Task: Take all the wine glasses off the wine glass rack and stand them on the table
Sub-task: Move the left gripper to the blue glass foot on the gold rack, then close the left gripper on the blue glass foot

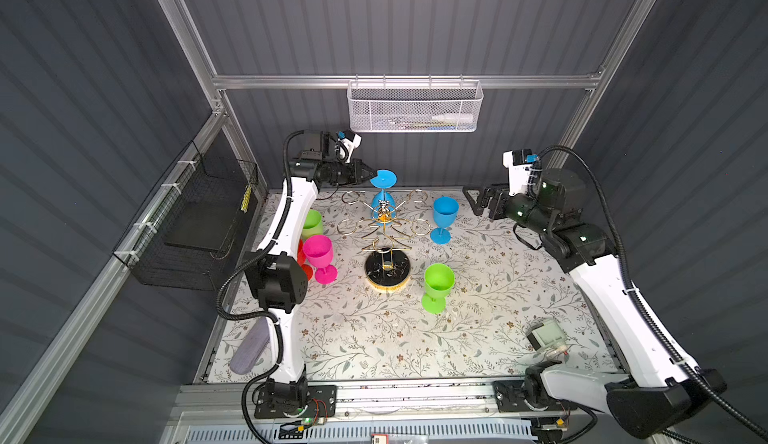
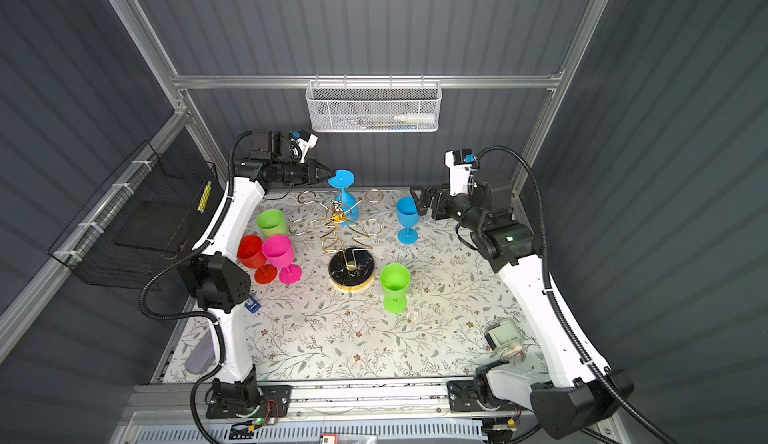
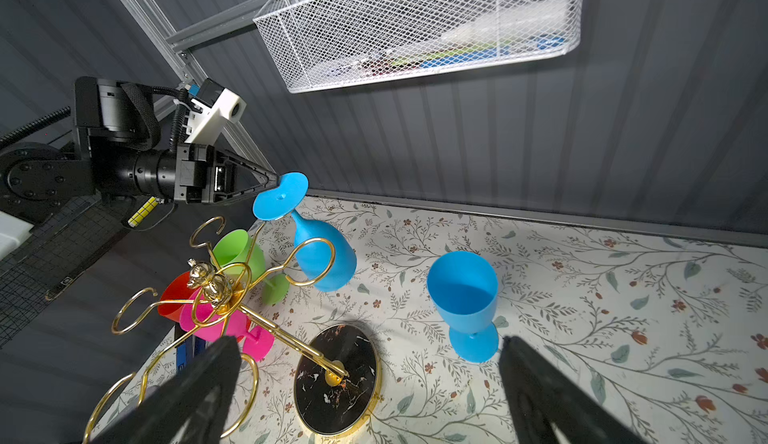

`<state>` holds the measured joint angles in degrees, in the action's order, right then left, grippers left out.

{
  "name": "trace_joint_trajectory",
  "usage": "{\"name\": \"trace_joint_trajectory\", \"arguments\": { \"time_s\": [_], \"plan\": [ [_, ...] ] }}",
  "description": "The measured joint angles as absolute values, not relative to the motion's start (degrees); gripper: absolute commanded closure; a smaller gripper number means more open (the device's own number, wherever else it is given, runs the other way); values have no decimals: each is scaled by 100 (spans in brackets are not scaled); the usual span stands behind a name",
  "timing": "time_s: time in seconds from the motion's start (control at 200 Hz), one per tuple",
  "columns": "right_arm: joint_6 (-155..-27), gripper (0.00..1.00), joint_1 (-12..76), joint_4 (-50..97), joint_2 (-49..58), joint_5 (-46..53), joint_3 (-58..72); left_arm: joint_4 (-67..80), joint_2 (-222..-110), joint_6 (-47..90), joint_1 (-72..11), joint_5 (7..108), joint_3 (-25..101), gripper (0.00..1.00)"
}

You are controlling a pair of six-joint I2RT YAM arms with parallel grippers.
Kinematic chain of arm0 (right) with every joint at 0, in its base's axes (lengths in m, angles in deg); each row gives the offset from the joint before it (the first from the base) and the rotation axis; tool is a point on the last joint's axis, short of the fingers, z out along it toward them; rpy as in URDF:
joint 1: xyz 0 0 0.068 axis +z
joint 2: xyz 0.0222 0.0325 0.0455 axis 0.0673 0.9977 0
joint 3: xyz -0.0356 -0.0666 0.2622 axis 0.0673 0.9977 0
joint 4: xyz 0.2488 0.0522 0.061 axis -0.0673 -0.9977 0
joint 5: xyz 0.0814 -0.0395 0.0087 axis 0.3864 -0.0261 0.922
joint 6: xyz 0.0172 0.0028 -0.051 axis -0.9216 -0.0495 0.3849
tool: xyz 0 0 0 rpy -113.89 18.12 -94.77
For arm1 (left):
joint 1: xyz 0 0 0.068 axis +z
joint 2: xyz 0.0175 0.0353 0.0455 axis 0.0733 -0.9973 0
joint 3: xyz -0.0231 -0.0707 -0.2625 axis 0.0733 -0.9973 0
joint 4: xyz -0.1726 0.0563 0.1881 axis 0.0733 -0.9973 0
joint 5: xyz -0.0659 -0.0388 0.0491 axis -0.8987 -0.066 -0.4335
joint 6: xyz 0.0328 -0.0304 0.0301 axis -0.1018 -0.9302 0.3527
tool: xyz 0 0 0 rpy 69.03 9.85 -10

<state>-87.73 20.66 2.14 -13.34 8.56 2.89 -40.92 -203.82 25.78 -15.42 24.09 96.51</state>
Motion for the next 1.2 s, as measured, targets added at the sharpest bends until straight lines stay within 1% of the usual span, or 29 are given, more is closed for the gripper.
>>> {"name": "trace_joint_trajectory", "arguments": {
  "time_s": [0.115,0.23,0.525,0.715,0.975,1.201],
  "plan": [
    [-8773,1,2066,214,-1336,854,315,-3998,-20382,2514,-1540,2341,9680,93],
    [-8773,1,2066,197,-1336,847,335,-3876,-20373,2425,-1542,2234,9706,100],
    [-8771,1,2061,195,-1388,815,368,-3528,-20204,2092,-1542,1865,9573,100],
    [-8773,1,2053,199,-1463,812,370,-3203,-19968,1806,-1529,1710,9179,100],
    [-8771,1,2035,236,-1594,769,553,-2363,-19617,1015,-1370,1340,8576,100],
    [-8771,1,2000,254,-1699,727,663,-2197,-19610,746,-1350,1257,8537,100]
  ]
}}
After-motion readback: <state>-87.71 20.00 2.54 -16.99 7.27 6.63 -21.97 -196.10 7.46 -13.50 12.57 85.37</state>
